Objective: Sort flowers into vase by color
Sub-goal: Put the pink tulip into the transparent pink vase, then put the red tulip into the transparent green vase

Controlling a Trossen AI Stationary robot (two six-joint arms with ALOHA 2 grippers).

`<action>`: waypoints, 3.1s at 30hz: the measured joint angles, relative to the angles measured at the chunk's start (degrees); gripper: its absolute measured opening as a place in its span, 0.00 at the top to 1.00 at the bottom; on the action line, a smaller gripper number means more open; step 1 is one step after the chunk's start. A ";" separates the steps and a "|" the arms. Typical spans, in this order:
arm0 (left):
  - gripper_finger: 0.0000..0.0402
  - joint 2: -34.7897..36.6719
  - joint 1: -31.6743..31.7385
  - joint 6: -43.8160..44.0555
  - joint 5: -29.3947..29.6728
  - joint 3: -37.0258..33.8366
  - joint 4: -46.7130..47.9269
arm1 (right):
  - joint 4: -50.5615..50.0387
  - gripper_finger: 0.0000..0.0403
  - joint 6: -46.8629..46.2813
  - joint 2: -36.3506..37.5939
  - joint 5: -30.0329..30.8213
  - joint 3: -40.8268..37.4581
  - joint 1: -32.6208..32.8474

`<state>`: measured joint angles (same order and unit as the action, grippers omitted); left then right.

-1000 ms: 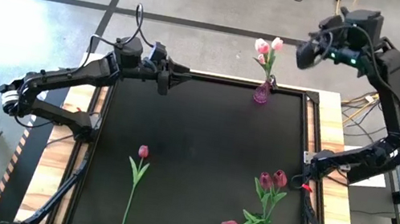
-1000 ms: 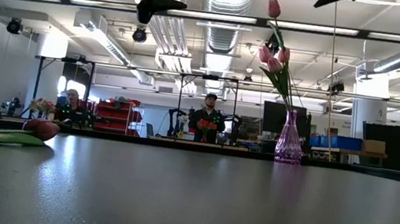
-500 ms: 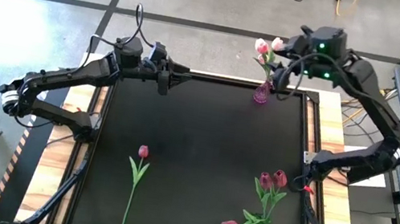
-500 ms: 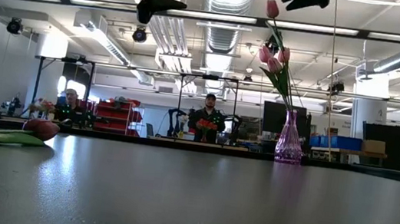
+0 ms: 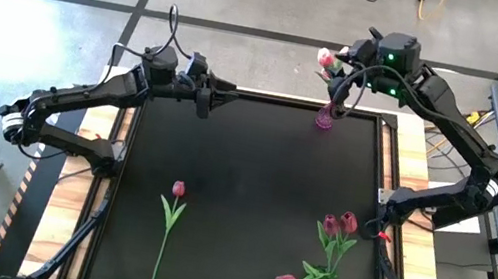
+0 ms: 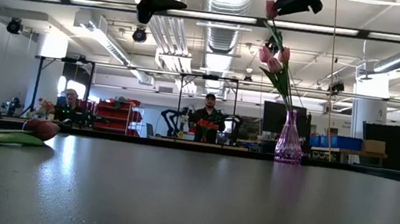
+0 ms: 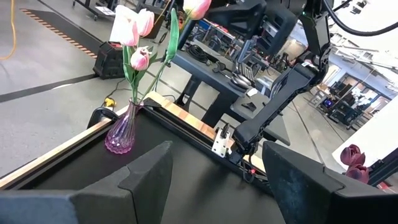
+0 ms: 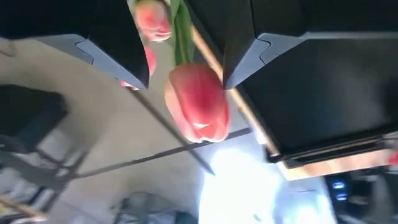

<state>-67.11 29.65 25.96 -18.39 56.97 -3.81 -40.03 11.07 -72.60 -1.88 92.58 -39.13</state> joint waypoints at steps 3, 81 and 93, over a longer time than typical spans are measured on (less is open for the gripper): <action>0.42 0.00 0.00 0.01 0.00 0.02 0.00 | 0.79 0.48 -0.27 0.00 3.34 0.07 0.02; 0.42 -0.31 0.02 -1.59 3.02 0.02 0.15 | -9.46 0.44 2.81 -1.70 6.45 2.52 -5.75; 0.53 -0.98 -3.58 -1.91 13.89 0.04 8.52 | -24.82 0.54 3.98 2.59 6.54 11.33 -5.75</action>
<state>-68.10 26.07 24.05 -4.50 57.01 4.70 -64.85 15.05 -70.01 4.67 103.90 -44.88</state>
